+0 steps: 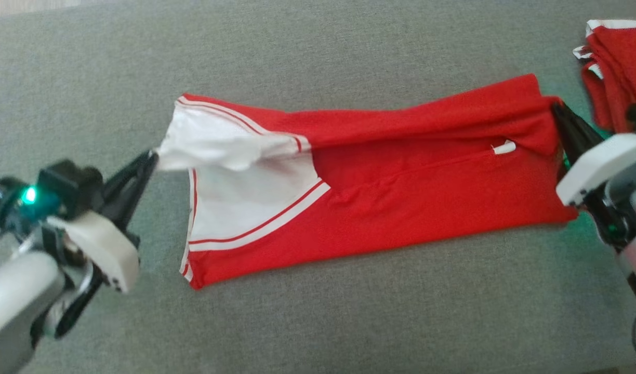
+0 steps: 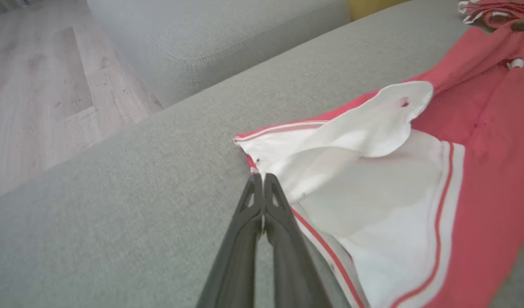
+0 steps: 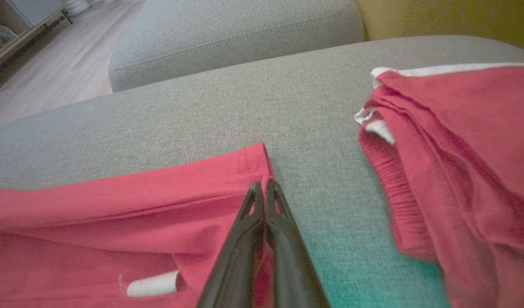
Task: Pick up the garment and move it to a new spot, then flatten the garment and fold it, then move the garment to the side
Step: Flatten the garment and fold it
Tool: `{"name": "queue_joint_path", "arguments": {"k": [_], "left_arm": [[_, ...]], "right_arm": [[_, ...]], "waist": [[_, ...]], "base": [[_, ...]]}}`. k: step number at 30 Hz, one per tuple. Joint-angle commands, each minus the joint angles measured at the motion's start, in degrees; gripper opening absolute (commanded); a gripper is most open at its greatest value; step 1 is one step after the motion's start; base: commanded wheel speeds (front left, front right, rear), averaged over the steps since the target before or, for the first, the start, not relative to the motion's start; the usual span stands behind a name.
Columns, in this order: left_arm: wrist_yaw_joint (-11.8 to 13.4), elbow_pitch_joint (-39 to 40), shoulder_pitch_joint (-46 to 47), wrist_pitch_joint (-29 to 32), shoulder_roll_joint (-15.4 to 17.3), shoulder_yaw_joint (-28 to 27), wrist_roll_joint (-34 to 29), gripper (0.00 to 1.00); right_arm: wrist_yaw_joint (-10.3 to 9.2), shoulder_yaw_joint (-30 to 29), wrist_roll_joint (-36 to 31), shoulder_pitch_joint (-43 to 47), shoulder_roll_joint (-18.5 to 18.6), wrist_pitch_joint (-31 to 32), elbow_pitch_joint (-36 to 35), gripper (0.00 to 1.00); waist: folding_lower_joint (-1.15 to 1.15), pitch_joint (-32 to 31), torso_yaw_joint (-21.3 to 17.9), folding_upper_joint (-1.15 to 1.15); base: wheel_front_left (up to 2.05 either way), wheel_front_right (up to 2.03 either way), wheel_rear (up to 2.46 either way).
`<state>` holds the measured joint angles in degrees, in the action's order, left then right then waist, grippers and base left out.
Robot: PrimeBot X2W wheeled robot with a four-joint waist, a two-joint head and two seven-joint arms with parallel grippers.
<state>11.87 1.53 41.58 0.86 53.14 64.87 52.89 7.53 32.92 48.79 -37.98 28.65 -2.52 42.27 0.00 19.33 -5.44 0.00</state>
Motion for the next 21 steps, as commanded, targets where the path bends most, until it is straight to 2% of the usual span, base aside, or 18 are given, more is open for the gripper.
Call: {"name": "queue_joint_path", "arguments": {"k": [1,10,14,18,21], "left_arm": [[0.85,1.59,1.01,-0.77,3.38,-2.8,0.16,0.0],[4.71,7.25,-3.97,-1.59,5.43,-1.48,0.67,0.0],[5.99,8.66,-5.83,-2.33,5.92,-1.04,0.96,0.0],[6.38,8.61,-7.37,-3.89,4.62,-0.54,1.19,0.0],[6.83,6.69,-9.5,-6.13,2.04,0.08,1.8,0.0]], "right_arm": [[-0.04,-0.5,-0.46,1.27,2.19,-0.1,-1.56,0.0],[-0.04,-6.81,-3.06,8.71,3.32,1.42,-6.96,0.0],[-0.04,-11.86,-5.31,13.36,2.92,3.15,-10.77,0.0],[-0.04,-15.77,-7.56,17.18,1.46,4.84,-14.21,0.0],[-0.04,-19.05,-9.95,20.55,-1.24,6.72,-17.18,0.0]], "waist": [[0.0,0.05,0.14,0.0],[0.0,-0.34,0.91,0.0],[0.0,-0.35,1.17,0.0],[0.0,-0.27,1.24,0.0],[0.0,-0.2,1.12,0.0]], "base": [[0.0,0.0,0.0],[0.0,0.0,0.0],[0.0,0.0,0.0],[0.0,0.0,0.0],[0.0,0.0,0.0]]}}
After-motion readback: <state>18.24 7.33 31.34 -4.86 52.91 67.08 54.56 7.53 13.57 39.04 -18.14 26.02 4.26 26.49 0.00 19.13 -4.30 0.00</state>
